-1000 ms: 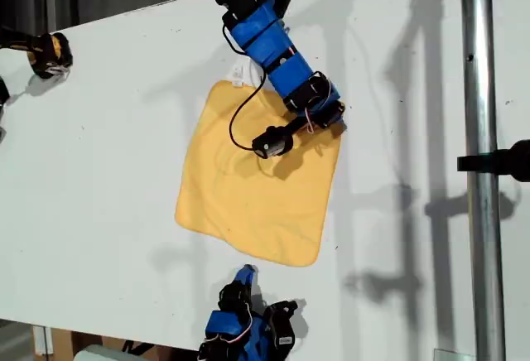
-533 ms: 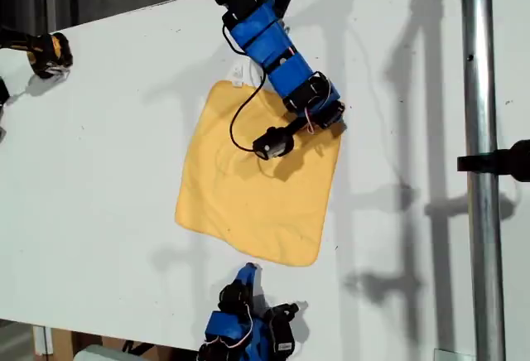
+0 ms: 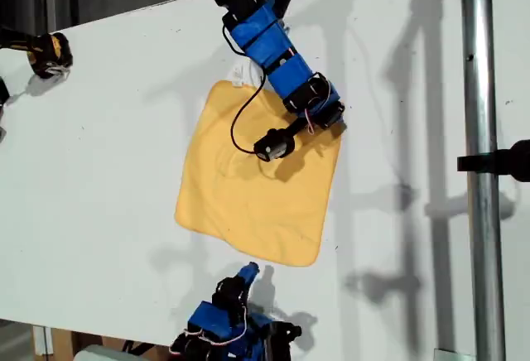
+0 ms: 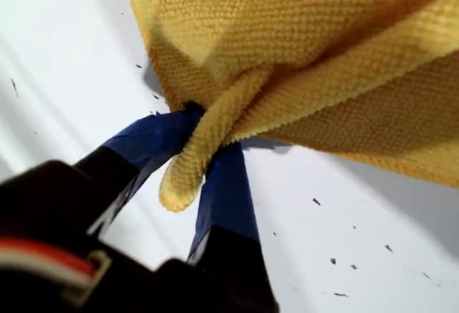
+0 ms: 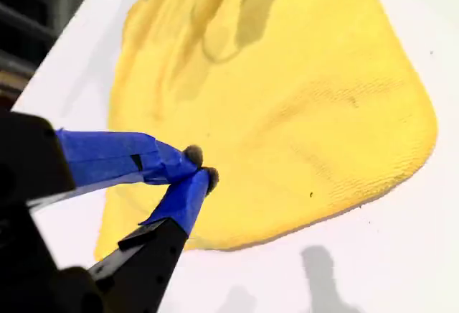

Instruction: Grasp corners of a towel and fold twice.

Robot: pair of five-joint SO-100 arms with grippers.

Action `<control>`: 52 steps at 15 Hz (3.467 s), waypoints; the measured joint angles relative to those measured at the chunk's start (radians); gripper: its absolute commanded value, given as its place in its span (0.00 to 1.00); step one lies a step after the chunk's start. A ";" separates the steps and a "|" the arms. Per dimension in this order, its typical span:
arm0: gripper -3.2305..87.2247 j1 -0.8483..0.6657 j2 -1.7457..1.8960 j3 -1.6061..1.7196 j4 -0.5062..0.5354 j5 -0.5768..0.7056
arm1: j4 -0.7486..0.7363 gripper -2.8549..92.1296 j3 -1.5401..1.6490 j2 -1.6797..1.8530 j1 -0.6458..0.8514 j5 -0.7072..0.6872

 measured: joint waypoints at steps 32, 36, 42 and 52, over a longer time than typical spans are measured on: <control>0.40 0.264 -0.793 -0.104 -0.147 0.124 | 0.035 0.03 -0.089 -0.035 0.011 -0.037; 0.38 0.245 -0.908 -0.123 -0.175 0.072 | 0.035 0.03 -0.089 -0.035 -0.002 -0.032; 0.09 0.239 -1.017 -0.192 -0.250 0.020 | 0.041 0.03 -0.098 -0.035 -0.029 -0.003; 0.02 0.262 -0.968 -0.212 -0.244 -0.028 | 0.120 0.03 -0.163 -0.040 -0.048 0.003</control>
